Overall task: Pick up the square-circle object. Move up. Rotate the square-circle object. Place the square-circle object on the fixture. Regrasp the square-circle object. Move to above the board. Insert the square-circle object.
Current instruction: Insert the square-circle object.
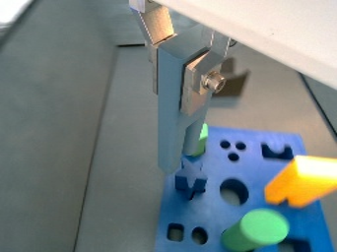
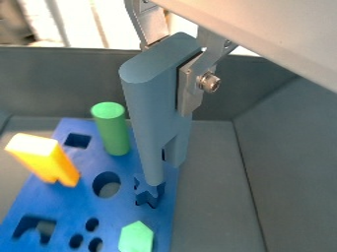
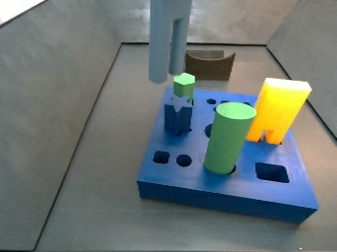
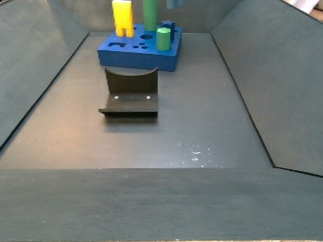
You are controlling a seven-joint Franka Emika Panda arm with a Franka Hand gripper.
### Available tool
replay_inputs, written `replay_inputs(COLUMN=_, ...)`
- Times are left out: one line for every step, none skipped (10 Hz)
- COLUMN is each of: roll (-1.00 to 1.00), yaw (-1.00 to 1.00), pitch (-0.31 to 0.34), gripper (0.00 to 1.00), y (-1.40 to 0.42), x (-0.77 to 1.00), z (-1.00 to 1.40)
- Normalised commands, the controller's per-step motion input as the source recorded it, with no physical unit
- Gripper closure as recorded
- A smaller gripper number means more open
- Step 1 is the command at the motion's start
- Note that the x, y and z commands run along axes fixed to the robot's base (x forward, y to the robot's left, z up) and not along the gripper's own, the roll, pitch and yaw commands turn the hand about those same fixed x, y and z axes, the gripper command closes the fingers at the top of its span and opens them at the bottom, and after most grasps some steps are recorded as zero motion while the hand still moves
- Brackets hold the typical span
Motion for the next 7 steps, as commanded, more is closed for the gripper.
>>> replay_inputs(roll=-0.02, yaw=-1.00, pitch=-0.050, gripper=1.00, y=0.00, x=0.00, z=-0.35)
replay_inputs(roll=-0.02, yaw=-1.00, pitch=-0.049, gripper=1.00, y=0.00, x=0.00, z=-0.35)
replay_inputs(roll=-0.03, yaw=-0.99, pitch=-0.081, gripper=1.00, y=-0.08, x=0.00, z=-0.27)
replay_inputs(roll=-0.01, yaw=-0.87, pitch=-0.051, gripper=1.00, y=-0.24, x=0.05, z=-0.19)
replay_inputs(roll=0.00, yaw=-0.88, pitch=-0.043, gripper=1.00, y=-0.29, x=0.00, z=-0.18)
replay_inputs(roll=0.00, yaw=-0.82, pitch=-0.006, gripper=1.00, y=-0.40, x=0.02, z=-0.12)
replay_inputs(roll=0.00, yaw=-0.76, pitch=-0.010, gripper=1.00, y=-0.46, x=0.04, z=-0.11)
